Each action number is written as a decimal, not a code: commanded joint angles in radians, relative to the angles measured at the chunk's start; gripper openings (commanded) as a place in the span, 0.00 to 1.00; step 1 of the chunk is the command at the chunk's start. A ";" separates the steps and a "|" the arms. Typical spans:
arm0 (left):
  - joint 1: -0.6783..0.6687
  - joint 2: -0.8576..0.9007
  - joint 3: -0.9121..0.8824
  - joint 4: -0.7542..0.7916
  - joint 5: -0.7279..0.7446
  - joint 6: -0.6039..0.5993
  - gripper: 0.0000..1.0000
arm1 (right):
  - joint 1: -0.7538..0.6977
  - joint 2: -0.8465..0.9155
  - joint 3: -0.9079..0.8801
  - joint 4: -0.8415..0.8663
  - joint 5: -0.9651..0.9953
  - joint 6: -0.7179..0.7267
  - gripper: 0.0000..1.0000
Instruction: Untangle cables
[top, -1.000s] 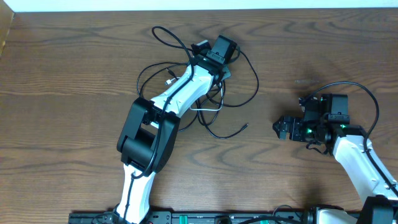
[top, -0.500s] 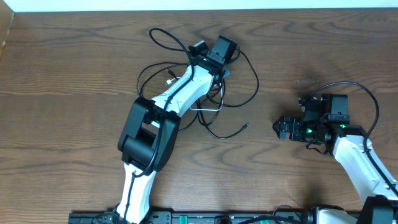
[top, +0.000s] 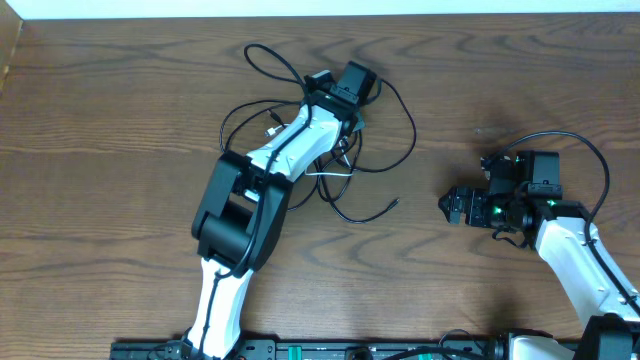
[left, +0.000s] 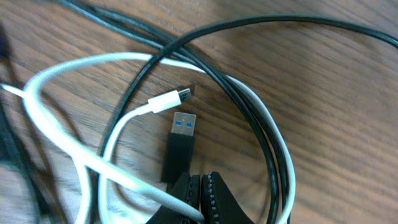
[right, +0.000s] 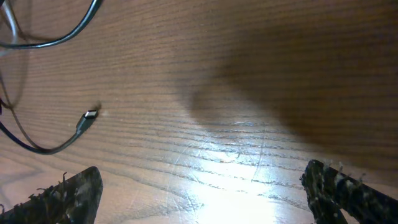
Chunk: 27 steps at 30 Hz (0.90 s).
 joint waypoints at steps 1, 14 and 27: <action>0.004 -0.161 -0.003 -0.017 -0.018 0.196 0.08 | -0.002 0.002 -0.006 0.002 -0.006 0.005 0.99; 0.002 -0.504 -0.003 0.010 -0.018 0.481 0.08 | -0.002 0.002 -0.006 0.002 -0.007 0.005 0.99; -0.004 -0.776 -0.003 0.066 -0.017 0.607 0.08 | -0.002 0.002 -0.006 0.002 -0.006 0.005 0.99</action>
